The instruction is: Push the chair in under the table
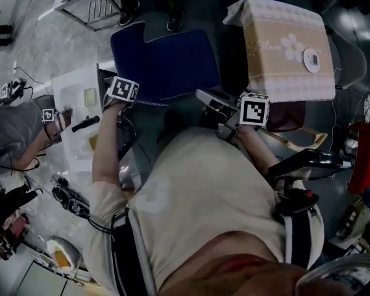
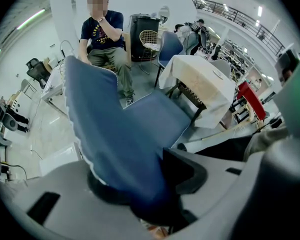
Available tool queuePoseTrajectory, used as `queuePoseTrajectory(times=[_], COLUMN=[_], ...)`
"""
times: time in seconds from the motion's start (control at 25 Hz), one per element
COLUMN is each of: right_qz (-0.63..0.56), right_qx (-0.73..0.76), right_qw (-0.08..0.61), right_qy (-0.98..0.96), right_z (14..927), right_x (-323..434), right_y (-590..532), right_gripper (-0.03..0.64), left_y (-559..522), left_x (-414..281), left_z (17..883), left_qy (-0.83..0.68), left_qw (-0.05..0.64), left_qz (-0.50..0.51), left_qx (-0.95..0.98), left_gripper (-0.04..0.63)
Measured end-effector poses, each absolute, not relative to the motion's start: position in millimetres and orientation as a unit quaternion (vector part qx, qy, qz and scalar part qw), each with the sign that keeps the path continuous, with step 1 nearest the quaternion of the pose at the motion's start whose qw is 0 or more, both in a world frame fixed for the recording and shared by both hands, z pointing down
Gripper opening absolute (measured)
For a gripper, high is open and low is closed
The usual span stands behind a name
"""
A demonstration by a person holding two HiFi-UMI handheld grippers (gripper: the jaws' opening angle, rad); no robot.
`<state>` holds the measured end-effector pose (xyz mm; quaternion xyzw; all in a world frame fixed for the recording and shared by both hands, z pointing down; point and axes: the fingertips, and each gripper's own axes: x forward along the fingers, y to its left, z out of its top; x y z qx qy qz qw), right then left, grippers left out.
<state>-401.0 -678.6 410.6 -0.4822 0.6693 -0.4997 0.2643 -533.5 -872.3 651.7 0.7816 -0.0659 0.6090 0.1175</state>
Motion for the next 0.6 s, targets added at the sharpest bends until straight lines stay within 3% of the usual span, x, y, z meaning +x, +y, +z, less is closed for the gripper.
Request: queuePoseTrajectory(times=[0.6], right_qz=[-0.512], right_qx=[-0.467], right_qw=[0.271], right_qy=[0.668], right_z=[407.8], right_x=[-400.1], right_y=[-679.8], right_gripper=[0.012], left_y=[-852.9], left_x=[-527.8], left_z=[642.2], left_qy=[-0.042], left_qw=[0.104], left_qz=[0.596], left_qx=[0.795], left_gripper=[0.186])
